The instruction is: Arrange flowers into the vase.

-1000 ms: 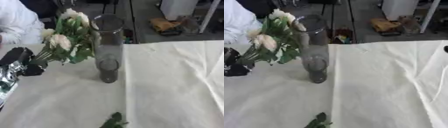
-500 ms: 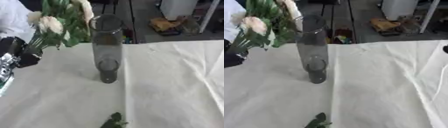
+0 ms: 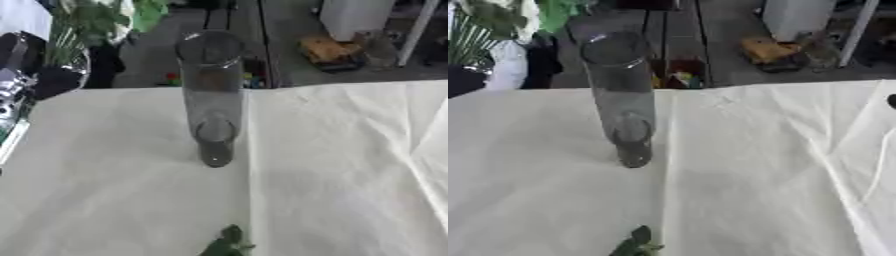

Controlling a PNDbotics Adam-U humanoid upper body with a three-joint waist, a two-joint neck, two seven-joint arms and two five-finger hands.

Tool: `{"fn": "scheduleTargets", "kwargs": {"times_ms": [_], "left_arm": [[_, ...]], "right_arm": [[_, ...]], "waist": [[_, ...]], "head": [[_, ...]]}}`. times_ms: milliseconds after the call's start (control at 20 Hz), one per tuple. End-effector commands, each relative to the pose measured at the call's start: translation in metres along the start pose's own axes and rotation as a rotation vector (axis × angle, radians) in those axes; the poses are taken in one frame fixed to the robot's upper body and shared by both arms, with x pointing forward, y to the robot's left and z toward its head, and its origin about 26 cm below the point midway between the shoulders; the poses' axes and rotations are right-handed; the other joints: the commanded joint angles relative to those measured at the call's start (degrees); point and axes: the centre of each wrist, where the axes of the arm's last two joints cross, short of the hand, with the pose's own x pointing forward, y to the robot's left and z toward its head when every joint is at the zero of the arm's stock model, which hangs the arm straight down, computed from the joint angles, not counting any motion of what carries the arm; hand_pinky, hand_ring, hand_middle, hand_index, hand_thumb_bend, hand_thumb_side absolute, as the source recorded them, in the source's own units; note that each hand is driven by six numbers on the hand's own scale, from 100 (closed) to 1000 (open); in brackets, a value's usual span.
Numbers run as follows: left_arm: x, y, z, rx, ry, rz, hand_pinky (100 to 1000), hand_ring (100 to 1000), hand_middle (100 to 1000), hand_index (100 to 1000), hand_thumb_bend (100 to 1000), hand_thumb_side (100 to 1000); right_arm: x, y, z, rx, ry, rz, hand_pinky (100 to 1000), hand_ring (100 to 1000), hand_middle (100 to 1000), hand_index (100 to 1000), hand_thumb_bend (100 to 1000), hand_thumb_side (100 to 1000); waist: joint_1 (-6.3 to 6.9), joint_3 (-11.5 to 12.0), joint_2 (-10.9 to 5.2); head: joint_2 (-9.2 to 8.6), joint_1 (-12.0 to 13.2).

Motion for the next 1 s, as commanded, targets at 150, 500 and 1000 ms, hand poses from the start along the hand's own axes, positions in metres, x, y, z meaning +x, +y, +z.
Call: {"fn": "scheduleTargets", "kwargs": {"times_ms": [150, 500, 1000], "left_arm": [[0.013, 0.013, -0.002, 0.036, -0.041, 0.063, 100, 100, 100, 100, 132, 277], [0.038, 0.024, -0.005, 0.068, -0.110, 0.189, 100, 100, 100, 100, 135, 318], [0.057, 0.033, -0.012, 0.095, -0.158, 0.365, 100, 100, 100, 100, 144, 328]], "right_arm": [[0.005, 0.000, -0.005, 0.017, -0.016, -0.005, 782, 731, 429, 864, 100, 850], [0.005, 0.000, -0.004, 0.033, -0.006, -0.009, 782, 731, 426, 864, 100, 850], [0.005, 0.000, -0.002, 0.049, 0.003, -0.016, 782, 731, 426, 863, 100, 850]], "waist": [[0.07, 0.0, -1.62], [0.55, -0.6, -2.13], [0.88, -0.9, -2.97]], "head": [[0.13, 0.2], [0.24, 0.5], [0.57, 0.8]]}}
